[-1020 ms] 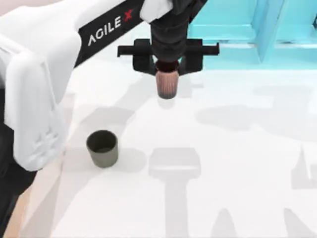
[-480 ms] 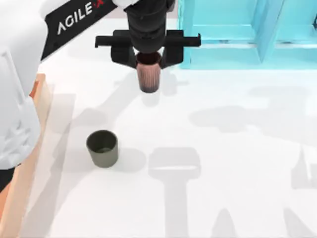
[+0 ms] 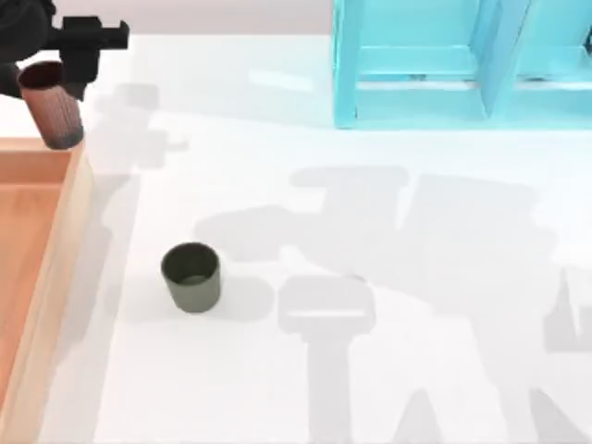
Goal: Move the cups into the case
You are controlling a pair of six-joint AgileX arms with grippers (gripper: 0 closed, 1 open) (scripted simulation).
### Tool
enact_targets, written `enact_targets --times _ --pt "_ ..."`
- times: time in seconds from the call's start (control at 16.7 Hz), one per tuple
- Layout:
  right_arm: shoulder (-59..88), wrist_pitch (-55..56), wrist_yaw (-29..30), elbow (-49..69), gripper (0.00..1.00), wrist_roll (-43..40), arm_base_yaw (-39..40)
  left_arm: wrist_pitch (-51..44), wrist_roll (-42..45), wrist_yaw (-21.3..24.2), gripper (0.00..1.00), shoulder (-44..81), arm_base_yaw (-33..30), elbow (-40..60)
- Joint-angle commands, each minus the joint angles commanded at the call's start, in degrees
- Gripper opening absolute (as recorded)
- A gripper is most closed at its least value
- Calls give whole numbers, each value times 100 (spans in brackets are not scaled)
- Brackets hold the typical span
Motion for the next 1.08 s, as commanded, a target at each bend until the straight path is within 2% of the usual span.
enact_targets --times 0.24,0.48,0.72,1.08 --pt "0 0 0 0 100 0 0 172 1703 565 0 -1813 2043 -1805" --pt "0 0 0 0 100 0 0 353 2958 1051 0 -3622 3308 -3655" --pt "0 0 0 0 100 0 0 458 3739 1353 0 -4666 4014 -4716" --pt "0 0 0 0 100 0 0 465 3887 1401 0 -4836 4105 -4902"
